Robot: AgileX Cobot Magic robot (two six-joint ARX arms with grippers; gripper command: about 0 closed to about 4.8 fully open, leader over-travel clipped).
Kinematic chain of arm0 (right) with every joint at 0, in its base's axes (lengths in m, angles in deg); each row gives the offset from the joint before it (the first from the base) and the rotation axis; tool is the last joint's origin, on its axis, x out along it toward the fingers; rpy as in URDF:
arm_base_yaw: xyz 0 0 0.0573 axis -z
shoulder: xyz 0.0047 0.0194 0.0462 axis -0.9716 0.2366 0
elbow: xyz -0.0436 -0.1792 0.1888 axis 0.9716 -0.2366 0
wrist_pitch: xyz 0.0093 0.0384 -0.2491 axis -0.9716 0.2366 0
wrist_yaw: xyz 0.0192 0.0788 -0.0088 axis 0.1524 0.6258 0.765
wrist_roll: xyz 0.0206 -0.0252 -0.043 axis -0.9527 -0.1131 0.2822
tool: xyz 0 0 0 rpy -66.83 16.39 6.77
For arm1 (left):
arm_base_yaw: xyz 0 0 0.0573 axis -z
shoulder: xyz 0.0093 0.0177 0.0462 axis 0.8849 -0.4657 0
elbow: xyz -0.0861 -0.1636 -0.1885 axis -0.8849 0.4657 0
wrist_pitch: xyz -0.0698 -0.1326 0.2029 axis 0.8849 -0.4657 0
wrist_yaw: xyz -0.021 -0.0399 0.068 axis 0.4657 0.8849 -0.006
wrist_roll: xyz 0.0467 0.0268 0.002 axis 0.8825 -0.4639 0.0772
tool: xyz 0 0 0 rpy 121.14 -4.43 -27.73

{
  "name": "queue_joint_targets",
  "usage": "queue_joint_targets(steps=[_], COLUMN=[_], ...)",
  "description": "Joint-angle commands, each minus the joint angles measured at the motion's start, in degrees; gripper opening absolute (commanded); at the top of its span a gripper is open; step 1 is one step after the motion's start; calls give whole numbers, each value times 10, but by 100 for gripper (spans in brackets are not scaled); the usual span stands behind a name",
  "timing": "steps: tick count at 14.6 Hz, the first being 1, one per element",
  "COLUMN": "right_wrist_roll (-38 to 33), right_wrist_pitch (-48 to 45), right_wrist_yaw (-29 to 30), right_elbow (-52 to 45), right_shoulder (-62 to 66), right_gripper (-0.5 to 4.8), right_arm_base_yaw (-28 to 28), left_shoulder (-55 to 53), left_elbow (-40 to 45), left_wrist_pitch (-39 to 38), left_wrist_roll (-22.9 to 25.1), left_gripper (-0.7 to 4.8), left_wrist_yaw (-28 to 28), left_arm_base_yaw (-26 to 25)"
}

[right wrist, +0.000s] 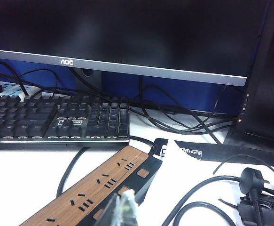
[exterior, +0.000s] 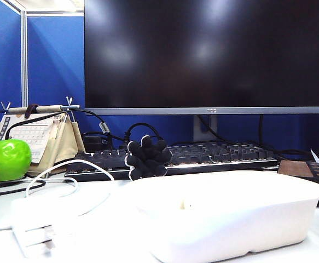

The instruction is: Place the tilting octopus upright.

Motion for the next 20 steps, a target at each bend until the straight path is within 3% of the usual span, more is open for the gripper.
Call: queue_joint_targets(steps=[1,4,7,10,11,14,15,17,20], right_wrist_roll=[-1,-38,-66,-223,-260,-269,-269,-268,-269], right_wrist_pitch=[-6,-6,-30,-190,-204,-199,-172,-77,13], right_wrist_yaw=[1,1,16,107,111,157,158,166,245], right_elbow=[-1,-1,-1,10,28,120,154,226,315], right_shoulder=[-1,-1,-1,-1,-1,-1,-1,6,64], right_gripper=[-6,-5,-6,-6,-6,-6,-6,-6,-6], right_arm_base_yaw=[0,0,0,0,0,0,0,0,0], left_shoulder=[1,1,1,1,1,1,1,-9,-61], left_elbow=[0,0,-1,-6,-26,-119,-165,-249,-353], left_wrist_pitch=[3,3,11,104,97,47,10,-62,-155], left_wrist_roll=[-2,-3,-71,-144,-174,-182,-182,-178,-160], left_gripper=[49,49,49,48,47,42,14,14,15], left_wrist_yaw=[2,2,10,136,144,143,143,144,195], left_arm_base_yaw=[0,0,0,0,0,0,0,0,0])
